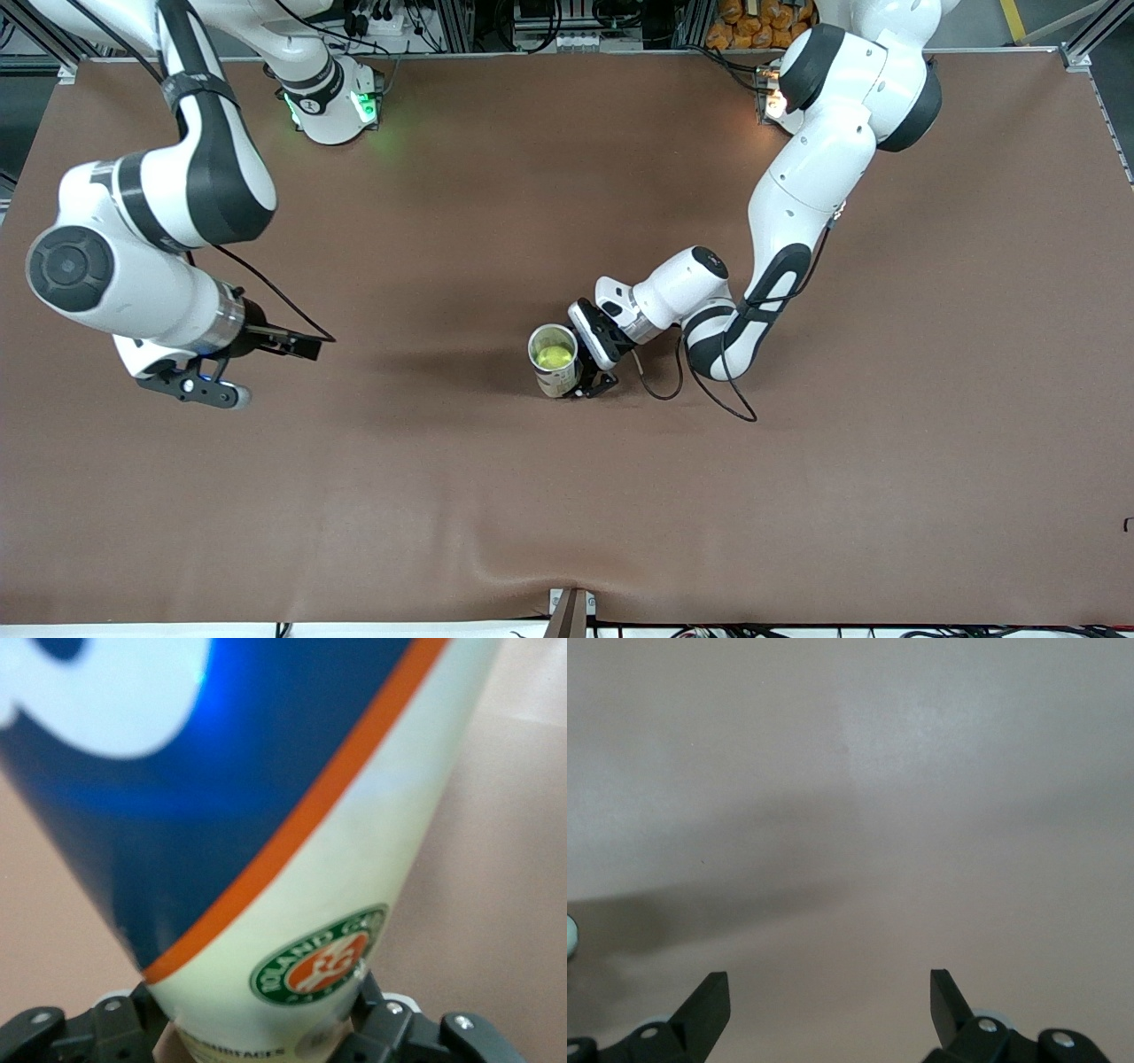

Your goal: Insert tennis ball vertically with right arm

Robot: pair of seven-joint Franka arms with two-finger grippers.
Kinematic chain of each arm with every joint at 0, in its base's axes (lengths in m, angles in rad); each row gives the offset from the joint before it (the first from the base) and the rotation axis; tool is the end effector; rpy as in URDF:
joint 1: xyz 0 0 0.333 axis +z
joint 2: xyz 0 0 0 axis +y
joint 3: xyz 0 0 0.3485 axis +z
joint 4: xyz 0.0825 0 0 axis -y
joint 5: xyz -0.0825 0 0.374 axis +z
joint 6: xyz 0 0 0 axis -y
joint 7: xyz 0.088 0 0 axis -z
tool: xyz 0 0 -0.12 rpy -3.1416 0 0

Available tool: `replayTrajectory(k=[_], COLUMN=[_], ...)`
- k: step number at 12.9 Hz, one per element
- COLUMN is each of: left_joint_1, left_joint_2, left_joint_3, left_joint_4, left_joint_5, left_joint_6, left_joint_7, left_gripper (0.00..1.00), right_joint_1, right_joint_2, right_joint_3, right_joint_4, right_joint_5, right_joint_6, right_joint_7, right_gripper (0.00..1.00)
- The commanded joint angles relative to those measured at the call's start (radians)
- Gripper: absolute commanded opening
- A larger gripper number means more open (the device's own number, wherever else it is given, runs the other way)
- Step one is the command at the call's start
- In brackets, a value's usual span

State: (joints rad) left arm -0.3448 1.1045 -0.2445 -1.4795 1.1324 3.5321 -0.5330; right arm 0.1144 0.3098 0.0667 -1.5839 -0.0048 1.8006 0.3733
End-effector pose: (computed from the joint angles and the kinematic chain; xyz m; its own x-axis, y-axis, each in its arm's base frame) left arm 0.5631 -0.4545 0.1438 0.2943 -0.5241 0.7992 -0.8871 -0.4610 0.0244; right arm 0.6325 0.1104 0.4720 0.9771 -0.1920 -0.0917 -0.1910 -0.9814 0.0190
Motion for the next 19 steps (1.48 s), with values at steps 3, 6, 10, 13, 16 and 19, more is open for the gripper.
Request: replayTrajectory(k=[3, 6, 10, 13, 16, 19], left_joint_1=[-0.010, -0.010, -0.007, 0.006, 0.024, 0.068], left_joint_2=[0.049, 0.049, 0.049, 0.038, 0.029, -0.008], left_joint_3=[0.001, 0.001, 0.001, 0.001, 0.001, -0.013], left_joint_4=[-0.001, -0.001, -0.004, -0.019, -0.042, -0.126], left_joint_5=[0.036, 0.038, 0.038, 0.044, 0.044, 0.049], left_joint_6=[-0.007, -0.007, -0.007, -0.007, -0.005, -0.004], left_joint_7=[-0.012, -0.012, -0.013, -0.013, -0.012, -0.013], left_gripper=[0.93, 1.00, 1.00, 1.00, 1.00, 1.00], right_joint_1=[-0.131, -0.218, -0.260, -0.254, -0.242, -0.233], right_joint_2=[-0.136, -0.181, -0.204, -0.215, -0.242, -0.259], right_joint_3=[0.018, 0.019, 0.018, 0.030, 0.030, 0.033], right_joint_4=[-0.107, -0.104, -0.004, 0.044, 0.053, 0.094], right_joint_5=[-0.006, 0.008, 0.074, 0.077, 0.077, 0.075], right_joint_6=[0.025, -0.027, -0.197, -0.291, -0.294, -0.357], right_joint_7=[-0.250, -0.350, -0.384, -0.295, -0.307, -0.307], right_gripper=[1.00, 1.00, 1.00, 1.00, 1.00, 1.00])
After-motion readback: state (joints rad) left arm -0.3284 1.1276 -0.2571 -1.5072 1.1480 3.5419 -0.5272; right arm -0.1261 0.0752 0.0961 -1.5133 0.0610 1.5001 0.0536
